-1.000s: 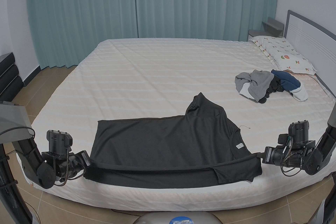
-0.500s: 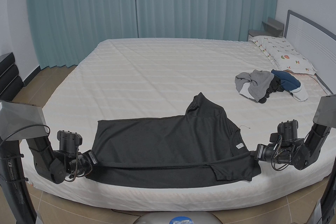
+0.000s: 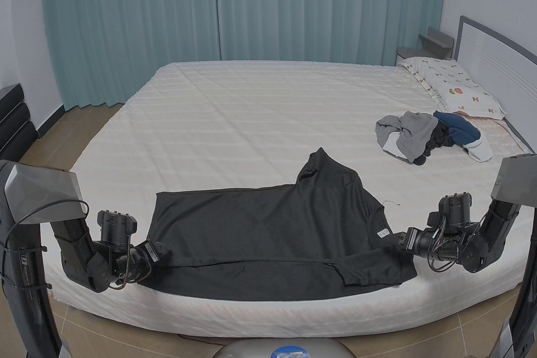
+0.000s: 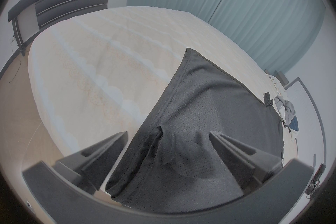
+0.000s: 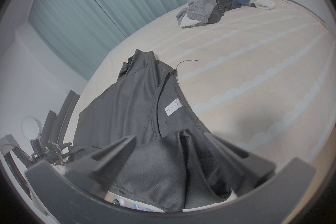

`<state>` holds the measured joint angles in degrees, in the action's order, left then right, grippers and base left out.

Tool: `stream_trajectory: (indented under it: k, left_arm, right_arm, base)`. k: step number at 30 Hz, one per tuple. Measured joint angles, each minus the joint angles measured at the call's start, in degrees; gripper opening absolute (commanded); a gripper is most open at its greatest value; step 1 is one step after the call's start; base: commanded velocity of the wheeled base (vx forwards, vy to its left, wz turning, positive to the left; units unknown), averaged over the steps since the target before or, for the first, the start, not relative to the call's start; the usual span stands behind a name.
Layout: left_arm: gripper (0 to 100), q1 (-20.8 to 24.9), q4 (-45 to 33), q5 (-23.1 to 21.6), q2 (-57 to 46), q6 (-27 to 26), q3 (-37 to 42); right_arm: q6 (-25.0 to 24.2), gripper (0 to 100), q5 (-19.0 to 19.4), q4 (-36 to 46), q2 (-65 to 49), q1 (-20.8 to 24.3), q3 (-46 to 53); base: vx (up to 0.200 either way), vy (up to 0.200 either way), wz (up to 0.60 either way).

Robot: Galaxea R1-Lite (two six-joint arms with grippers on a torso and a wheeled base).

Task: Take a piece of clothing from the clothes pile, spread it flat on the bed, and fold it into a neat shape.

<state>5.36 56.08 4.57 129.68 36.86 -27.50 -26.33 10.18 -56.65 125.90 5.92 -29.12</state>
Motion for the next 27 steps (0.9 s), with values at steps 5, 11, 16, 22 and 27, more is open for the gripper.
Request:
stream_trajectory:
  k: [5,11,16,22,27]
  left_arm:
    - [100,-0.4,0.0,0.0,-0.7,1.9,0.0]
    - [100,-1.3,0.0,-0.1,-3.1,2.6,0.7]
    - [100,-2.0,0.0,-1.7,-6.0,2.7,2.0]
    - [100,-1.8,-0.3,-4.4,-9.0,5.3,3.4]
    - [100,-0.7,-0.6,-5.1,-12.0,6.4,5.1]
  right_arm:
    - [-4.9,100,0.0,-3.5,-0.2,0.1,0.9]
    - [-7.9,100,0.1,-5.0,-1.3,0.2,2.5]
    - [-16.4,100,0.3,-5.6,-2.7,-0.2,3.8]
    - [-26.5,100,2.8,-6.1,-3.9,-1.5,5.1]
    - [-29.5,100,7.5,-6.2,-3.9,-3.7,5.6]
  base:
    - [0.0,0.0,0.0]
    - [0.0,0.0,0.0]
    - [0.0,0.0,0.0]
    - [0.0,0.0,0.0]
    - [0.0,0.0,0.0]
